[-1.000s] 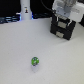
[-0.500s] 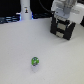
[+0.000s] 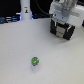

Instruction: Open the kcup holder, insert the kcup into the holder, and close the kcup holder

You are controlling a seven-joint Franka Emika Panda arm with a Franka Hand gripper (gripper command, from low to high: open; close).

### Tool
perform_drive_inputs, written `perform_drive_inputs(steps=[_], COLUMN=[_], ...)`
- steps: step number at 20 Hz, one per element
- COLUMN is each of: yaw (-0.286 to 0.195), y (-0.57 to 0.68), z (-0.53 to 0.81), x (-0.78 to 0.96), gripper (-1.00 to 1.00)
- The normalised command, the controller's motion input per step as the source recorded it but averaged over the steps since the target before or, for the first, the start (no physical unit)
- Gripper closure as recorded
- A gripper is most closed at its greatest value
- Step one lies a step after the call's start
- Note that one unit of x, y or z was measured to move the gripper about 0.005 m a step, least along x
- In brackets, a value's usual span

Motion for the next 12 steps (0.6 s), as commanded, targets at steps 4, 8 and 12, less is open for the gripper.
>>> perform_drive_inputs(steps=[4,8,12], yaw=[-0.076,-0.074,-0.08], y=[-0.26,-0.27,-0.29], z=[0.24,0.24,0.22], x=[0.96,0.96,0.95], gripper=[1.0,1.0,1.0])
